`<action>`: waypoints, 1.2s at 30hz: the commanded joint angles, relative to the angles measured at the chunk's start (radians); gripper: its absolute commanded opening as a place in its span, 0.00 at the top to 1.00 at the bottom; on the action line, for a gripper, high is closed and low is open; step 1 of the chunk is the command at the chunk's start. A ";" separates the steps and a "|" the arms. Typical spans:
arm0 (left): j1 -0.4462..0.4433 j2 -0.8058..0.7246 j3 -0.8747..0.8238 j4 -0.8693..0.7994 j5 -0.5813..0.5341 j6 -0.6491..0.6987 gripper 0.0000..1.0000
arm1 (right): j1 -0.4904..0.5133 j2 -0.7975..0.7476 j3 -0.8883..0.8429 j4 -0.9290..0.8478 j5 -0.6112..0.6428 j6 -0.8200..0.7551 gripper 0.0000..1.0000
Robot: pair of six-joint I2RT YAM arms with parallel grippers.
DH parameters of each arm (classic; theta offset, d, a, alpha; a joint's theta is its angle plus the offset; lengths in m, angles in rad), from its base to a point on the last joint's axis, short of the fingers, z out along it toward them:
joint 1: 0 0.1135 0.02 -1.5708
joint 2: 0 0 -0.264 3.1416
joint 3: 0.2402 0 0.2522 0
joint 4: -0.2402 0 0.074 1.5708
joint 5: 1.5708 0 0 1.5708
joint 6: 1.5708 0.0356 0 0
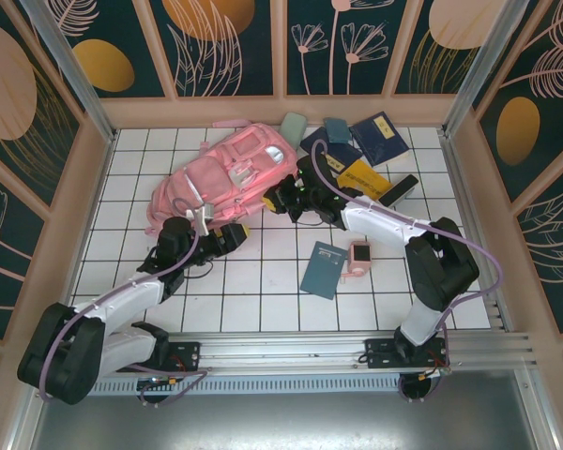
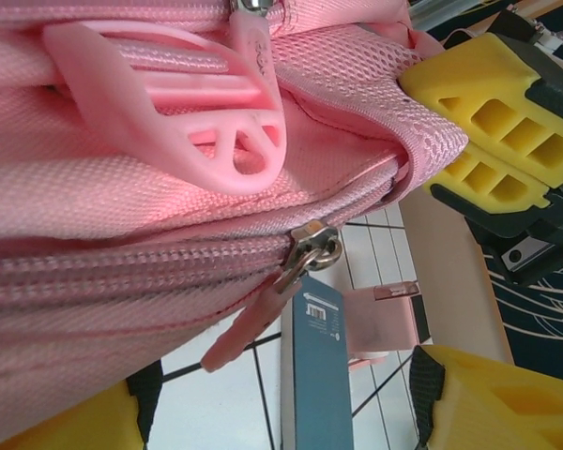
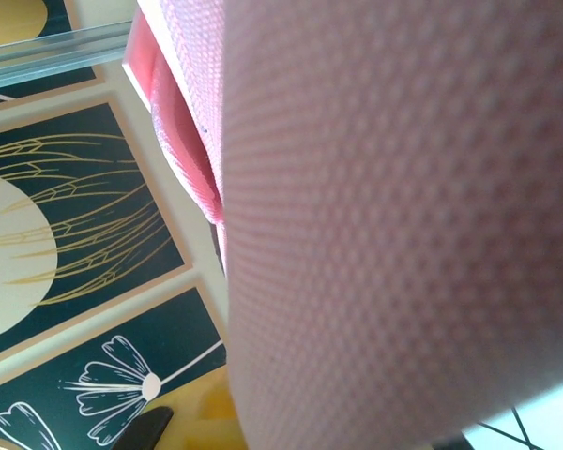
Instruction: Pack books, pencil case, and school supplies into a backpack
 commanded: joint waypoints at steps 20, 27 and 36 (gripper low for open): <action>-0.002 0.015 -0.112 0.410 -0.099 -0.043 0.56 | -0.009 -0.096 0.011 0.158 -0.007 0.046 1.00; -0.001 0.007 -0.120 0.442 -0.123 -0.042 0.75 | -0.008 -0.088 -0.003 0.185 -0.007 0.056 1.00; -0.001 -0.044 -0.103 0.326 -0.141 0.016 0.98 | -0.023 -0.074 -0.022 0.147 0.011 0.014 1.00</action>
